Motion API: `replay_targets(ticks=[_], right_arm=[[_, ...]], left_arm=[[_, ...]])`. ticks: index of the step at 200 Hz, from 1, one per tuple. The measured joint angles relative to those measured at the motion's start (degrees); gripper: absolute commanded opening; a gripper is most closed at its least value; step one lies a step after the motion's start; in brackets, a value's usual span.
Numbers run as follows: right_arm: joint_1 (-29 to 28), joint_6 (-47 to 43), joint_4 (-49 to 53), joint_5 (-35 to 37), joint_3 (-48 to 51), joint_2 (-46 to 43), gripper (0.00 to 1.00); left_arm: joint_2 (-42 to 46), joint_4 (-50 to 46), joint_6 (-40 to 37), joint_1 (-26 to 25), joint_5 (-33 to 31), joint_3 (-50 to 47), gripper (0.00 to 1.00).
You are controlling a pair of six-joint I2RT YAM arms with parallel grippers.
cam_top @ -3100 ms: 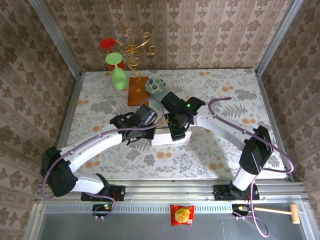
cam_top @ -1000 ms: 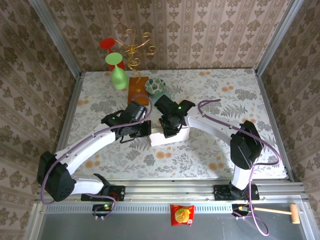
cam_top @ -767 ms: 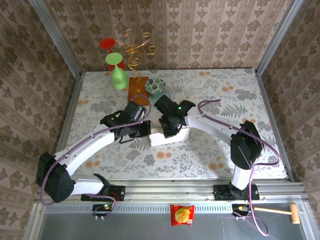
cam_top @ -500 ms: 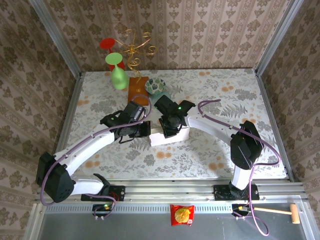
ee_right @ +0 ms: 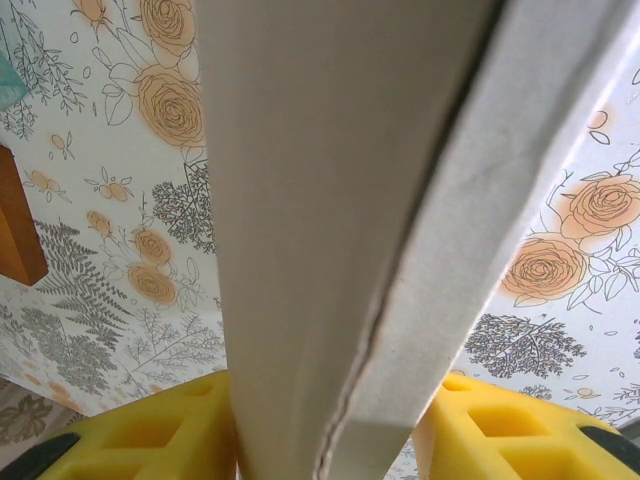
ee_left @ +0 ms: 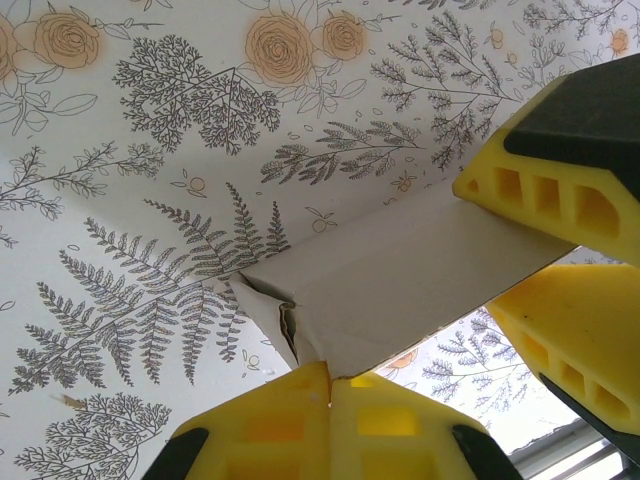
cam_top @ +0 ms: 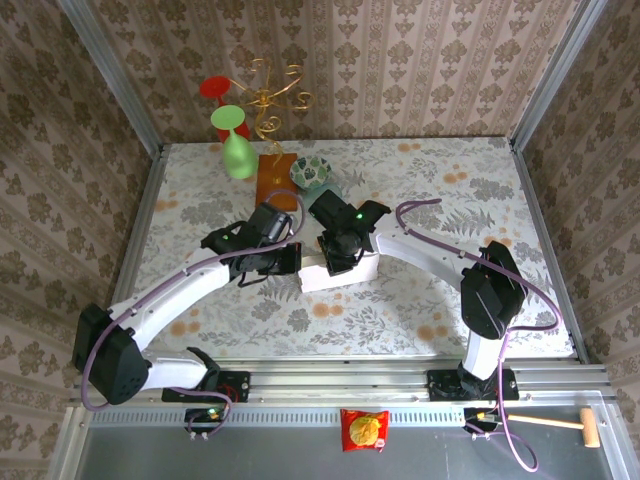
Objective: Fold the paper box
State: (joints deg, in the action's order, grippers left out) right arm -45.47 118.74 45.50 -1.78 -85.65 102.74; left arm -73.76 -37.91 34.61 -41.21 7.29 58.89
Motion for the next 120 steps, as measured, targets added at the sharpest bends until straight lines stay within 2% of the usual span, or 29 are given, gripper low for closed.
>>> replay_targets(ticks=[45,120], right_arm=[[0.0,-0.02,-0.28,-0.17,0.0,0.0,0.58],[0.11,-0.02,-1.66,-0.22,0.44,0.0,0.6]], left_arm=[[-1.44,-3.72,-0.11,0.55,-0.63,3.45,0.0],[-1.62,-2.1,2.75,2.8,2.03,2.84,0.0]])
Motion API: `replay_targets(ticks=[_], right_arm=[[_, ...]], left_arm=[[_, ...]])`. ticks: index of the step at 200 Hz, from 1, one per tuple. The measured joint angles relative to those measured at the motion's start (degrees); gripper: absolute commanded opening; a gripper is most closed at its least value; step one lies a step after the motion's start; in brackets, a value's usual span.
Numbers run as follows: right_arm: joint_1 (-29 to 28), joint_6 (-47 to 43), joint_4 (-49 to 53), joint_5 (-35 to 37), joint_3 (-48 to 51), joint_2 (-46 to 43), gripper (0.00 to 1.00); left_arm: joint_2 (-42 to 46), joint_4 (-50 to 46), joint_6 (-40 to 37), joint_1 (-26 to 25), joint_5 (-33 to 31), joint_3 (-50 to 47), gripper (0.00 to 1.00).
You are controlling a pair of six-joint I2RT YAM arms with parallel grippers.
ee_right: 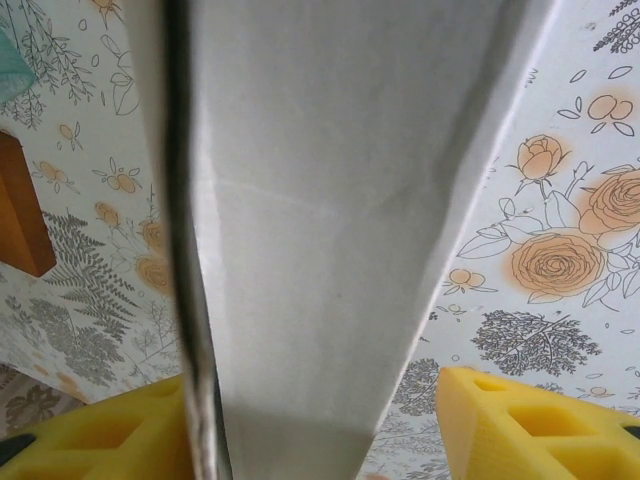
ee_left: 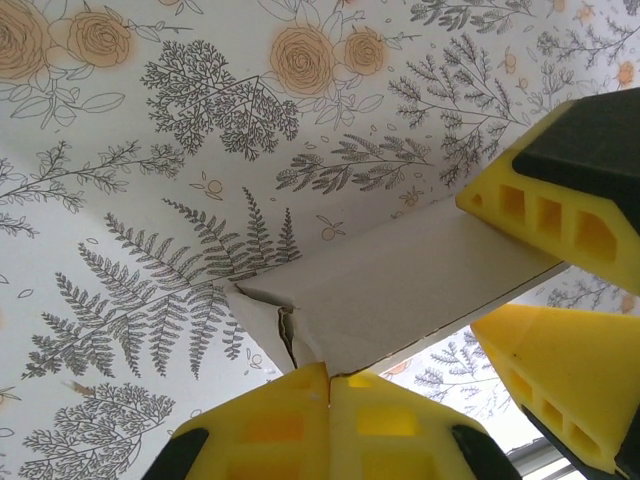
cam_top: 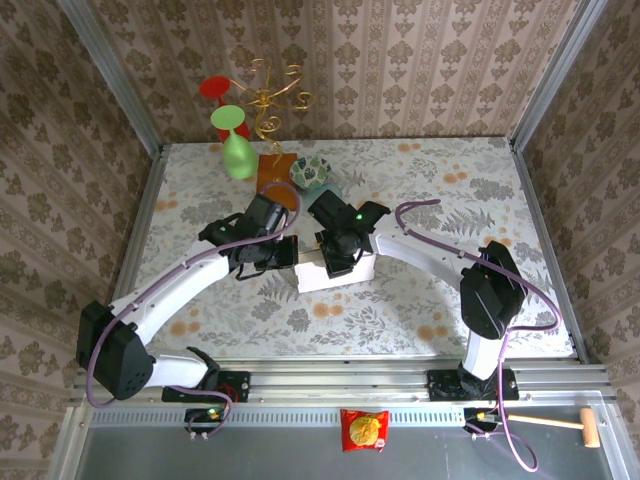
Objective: Fold the paper box
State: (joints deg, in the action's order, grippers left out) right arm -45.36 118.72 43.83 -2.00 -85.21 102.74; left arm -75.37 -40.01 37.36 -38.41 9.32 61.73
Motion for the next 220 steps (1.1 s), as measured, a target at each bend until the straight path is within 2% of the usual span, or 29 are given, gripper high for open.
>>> replay_targets(ticks=[68,220], right_arm=[[0.11,0.04,-0.83,-0.22,1.22,0.0,0.6],[0.48,0.07,-1.92,-0.24,1.81,0.0,0.58]], left_arm=[[0.0,0.68,1.81,1.11,2.27,-0.72,0.0],[3.19,5.77,2.05,1.14,2.43,-5.64,0.0]])
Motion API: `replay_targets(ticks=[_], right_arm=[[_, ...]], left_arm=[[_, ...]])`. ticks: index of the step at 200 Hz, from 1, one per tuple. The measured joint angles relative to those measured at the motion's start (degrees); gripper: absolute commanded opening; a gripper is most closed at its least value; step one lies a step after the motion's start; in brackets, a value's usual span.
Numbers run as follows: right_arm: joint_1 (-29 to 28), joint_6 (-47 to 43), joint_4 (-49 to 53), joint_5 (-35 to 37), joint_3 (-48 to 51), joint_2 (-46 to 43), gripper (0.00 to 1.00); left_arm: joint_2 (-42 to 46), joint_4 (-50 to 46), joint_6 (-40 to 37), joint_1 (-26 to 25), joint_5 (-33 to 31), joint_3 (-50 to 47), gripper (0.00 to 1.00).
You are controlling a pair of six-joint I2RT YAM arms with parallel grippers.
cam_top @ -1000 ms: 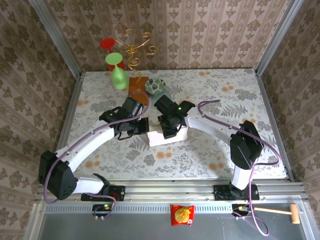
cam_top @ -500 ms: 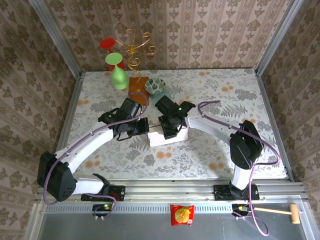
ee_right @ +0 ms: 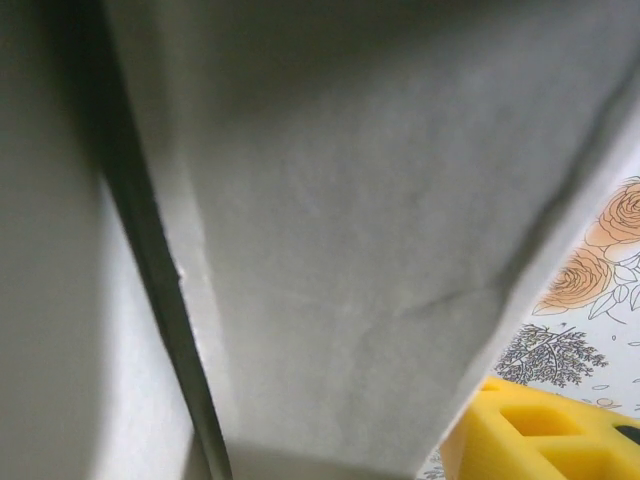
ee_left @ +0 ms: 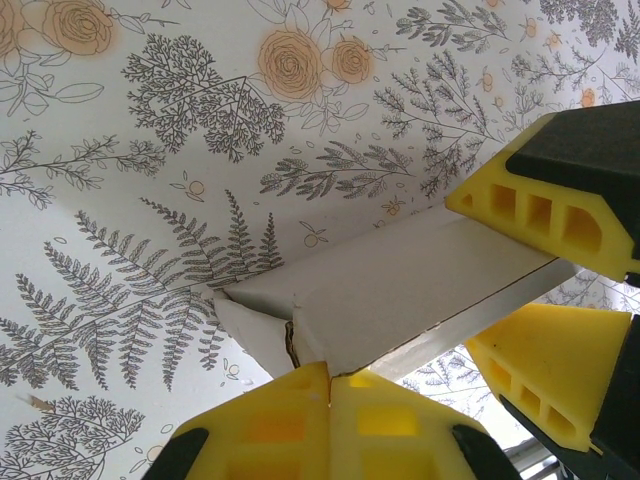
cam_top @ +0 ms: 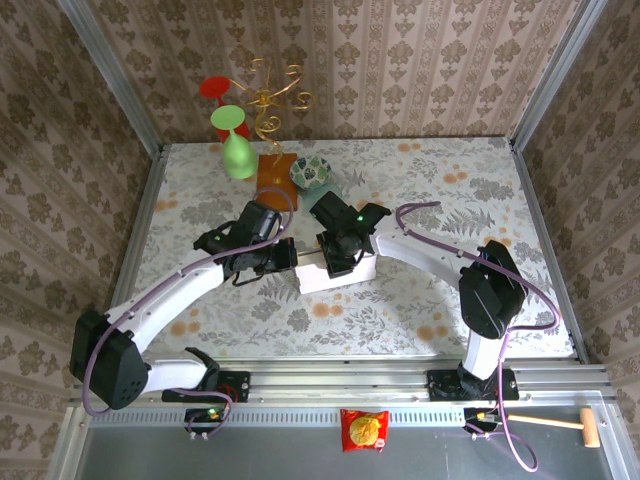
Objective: Fold the paper box
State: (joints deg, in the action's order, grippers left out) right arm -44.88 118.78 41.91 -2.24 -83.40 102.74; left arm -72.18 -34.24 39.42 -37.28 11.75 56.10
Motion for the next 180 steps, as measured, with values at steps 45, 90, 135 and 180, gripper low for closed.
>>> replay_targets(ticks=[45,90,135,180], right_arm=[[0.0,0.0,0.04,0.02,0.0,0.0,0.58],[0.0,0.0,0.04,0.04,0.33,-0.02,0.59],[0.04,0.0,-1.7,0.79,2.19,-0.94,0.67],[1.42,0.13,-2.82,2.62,3.32,-3.34,0.73]], left_arm=[[-0.04,-0.22,-0.55,-1.33,-1.6,0.02,0.0],[-0.26,-1.55,-1.73,-2.97,-4.22,0.7,0.0],[-1.05,-2.62,-2.43,-4.5,-6.62,1.42,0.0],[-1.22,-3.06,-3.06,-5.84,-8.85,1.44,0.0]])
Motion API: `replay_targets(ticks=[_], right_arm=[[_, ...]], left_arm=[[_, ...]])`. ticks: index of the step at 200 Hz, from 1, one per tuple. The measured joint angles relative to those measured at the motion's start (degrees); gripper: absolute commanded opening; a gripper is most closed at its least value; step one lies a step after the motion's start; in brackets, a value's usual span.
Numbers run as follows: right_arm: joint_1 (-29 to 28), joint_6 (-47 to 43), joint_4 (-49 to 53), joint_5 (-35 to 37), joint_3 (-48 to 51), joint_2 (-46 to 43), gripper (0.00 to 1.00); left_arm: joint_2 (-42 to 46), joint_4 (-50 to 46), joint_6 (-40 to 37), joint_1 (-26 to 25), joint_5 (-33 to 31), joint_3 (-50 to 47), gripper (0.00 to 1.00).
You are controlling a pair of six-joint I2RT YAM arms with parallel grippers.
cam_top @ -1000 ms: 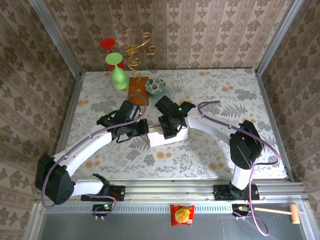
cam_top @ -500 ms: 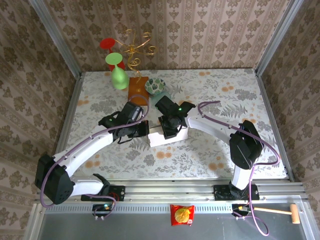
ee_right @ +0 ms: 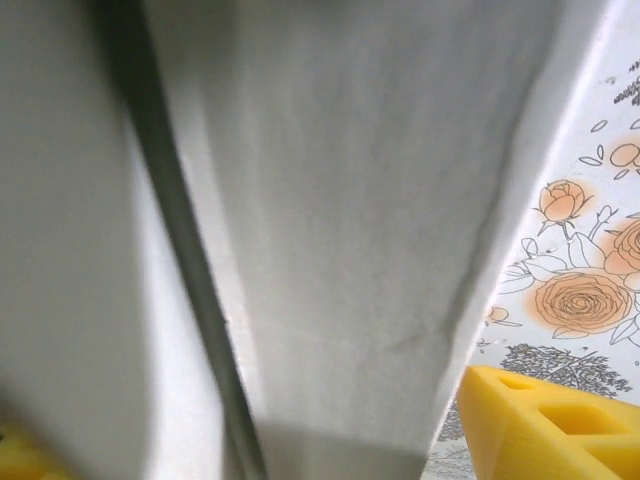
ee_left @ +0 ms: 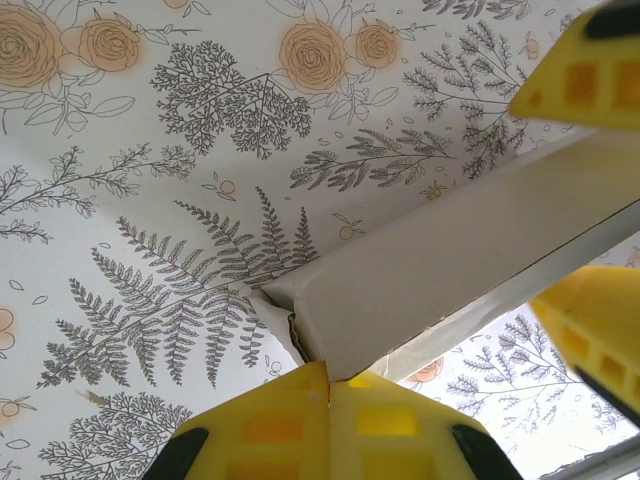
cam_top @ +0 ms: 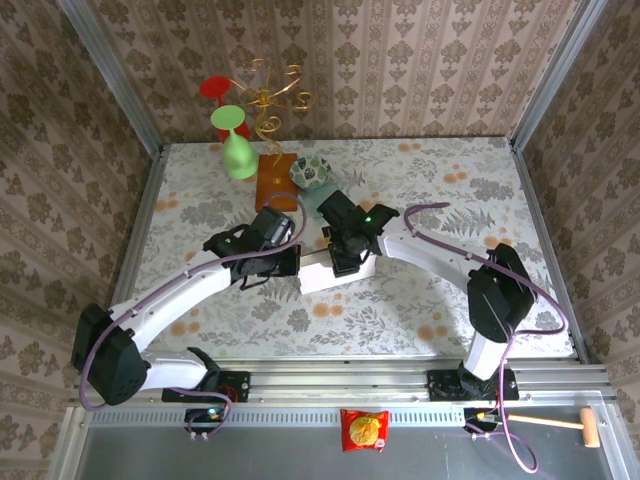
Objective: Fold the paper box
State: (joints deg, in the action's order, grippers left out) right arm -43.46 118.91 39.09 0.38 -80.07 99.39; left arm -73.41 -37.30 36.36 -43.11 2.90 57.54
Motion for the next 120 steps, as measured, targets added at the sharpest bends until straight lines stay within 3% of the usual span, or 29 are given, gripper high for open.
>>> replay_targets(ticks=[75,120], right_arm=[[1.84,-0.48,0.37,1.09,2.49,-10.01,0.73],[7.13,-4.81,0.55,2.01,9.79,-19.74,0.7]], left_arm=[[-0.66,-0.83,-0.15,-1.18,-1.92,0.68,0.0],[-0.81,-0.94,-0.17,-1.88,-2.99,0.81,0.0]])
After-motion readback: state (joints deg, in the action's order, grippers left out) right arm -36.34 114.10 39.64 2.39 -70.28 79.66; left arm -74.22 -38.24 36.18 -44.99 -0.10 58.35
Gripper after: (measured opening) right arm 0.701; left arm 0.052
